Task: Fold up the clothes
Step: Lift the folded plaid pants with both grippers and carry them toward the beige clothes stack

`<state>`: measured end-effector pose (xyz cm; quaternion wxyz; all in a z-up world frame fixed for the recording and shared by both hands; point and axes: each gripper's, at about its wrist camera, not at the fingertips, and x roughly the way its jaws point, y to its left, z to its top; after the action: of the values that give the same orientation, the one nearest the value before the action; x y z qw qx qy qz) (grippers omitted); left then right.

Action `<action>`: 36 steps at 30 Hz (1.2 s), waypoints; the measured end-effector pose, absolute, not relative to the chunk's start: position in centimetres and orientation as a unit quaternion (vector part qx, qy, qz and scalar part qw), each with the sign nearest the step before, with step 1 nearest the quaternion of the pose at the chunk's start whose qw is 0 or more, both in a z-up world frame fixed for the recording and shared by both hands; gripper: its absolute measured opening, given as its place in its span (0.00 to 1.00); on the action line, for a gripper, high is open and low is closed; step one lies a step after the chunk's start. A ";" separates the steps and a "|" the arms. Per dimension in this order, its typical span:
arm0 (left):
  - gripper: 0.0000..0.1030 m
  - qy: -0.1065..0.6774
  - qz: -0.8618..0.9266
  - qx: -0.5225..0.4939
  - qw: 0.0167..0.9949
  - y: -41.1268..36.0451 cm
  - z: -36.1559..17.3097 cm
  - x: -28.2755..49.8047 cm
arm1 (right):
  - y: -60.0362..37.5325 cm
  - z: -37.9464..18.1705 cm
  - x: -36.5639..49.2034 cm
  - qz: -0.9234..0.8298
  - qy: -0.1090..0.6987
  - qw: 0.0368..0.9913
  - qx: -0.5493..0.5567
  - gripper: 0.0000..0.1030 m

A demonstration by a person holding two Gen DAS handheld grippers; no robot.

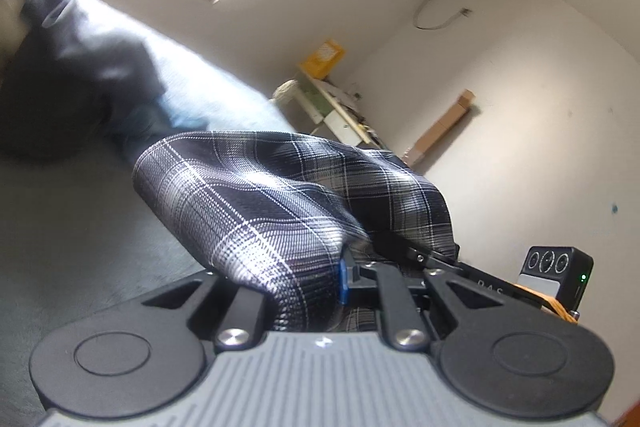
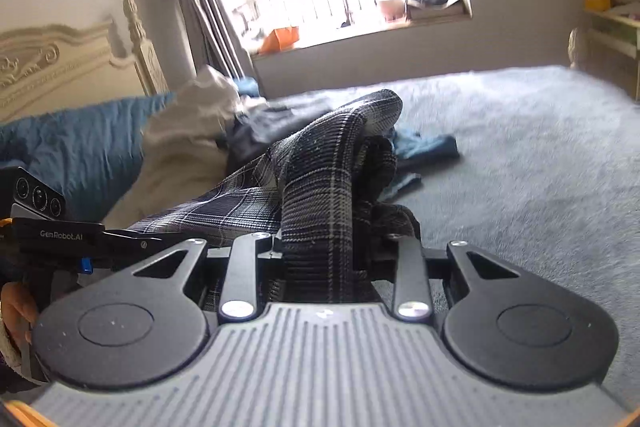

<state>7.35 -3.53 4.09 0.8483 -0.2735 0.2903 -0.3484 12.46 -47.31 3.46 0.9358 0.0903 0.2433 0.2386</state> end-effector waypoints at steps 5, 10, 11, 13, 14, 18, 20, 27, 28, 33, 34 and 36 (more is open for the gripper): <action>0.14 0.270 -0.371 -0.221 0.861 -6.9 9.4 6.4 | -49.6 5.6 9.2 0.236 0.185 0.947 0.118 0.27; 0.14 0.242 -0.403 -0.185 0.863 -12.6 13.5 5.8 | -54.2 8.6 7.0 0.232 0.135 0.954 0.131 0.27; 0.14 0.239 -0.411 -0.179 0.862 -14.0 14.2 5.9 | -55.3 9.2 6.7 0.228 0.127 0.957 0.128 0.27; 0.14 0.236 -0.427 -0.167 0.857 -17.1 15.1 6.6 | -57.8 10.5 6.1 0.218 0.113 0.962 0.119 0.27; 0.14 0.234 -0.436 -0.162 0.854 -18.7 15.6 7.0 | -59.1 11.0 5.9 0.212 0.109 0.964 0.118 0.27; 0.14 0.232 -0.471 -0.150 0.838 -24.8 16.2 9.8 | -64.7 12.4 5.5 0.184 0.098 0.971 0.113 0.27; 0.14 0.234 -0.486 -0.143 0.830 -27.8 16.2 11.1 | -67.5 12.8 5.5 0.167 0.096 0.975 0.113 0.27; 0.14 0.247 -0.538 -0.131 0.795 -38.0 14.7 16.0 | -76.8 12.5 6.5 0.106 0.105 0.982 0.117 0.27; 0.14 0.252 -0.544 -0.133 0.789 -39.3 14.1 16.6 | -78.1 12.2 6.7 0.097 0.108 0.982 0.119 0.27; 0.14 0.278 -0.574 -0.145 0.757 -46.2 10.9 20.2 | -83.6 10.1 7.7 0.056 0.130 0.982 0.123 0.27; 0.14 0.284 -0.579 -0.147 0.750 -47.5 10.2 20.9 | -84.6 9.5 8.0 0.050 0.134 0.982 0.124 0.27; 0.14 0.295 -0.588 -0.153 0.737 -49.8 8.7 22.7 | -86.7 8.5 8.7 0.039 0.145 0.980 0.127 0.27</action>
<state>22.70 -49.79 8.66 0.7375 -0.1526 0.2946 -0.5882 8.71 -86.74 8.47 0.9804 0.1273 0.1452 0.0391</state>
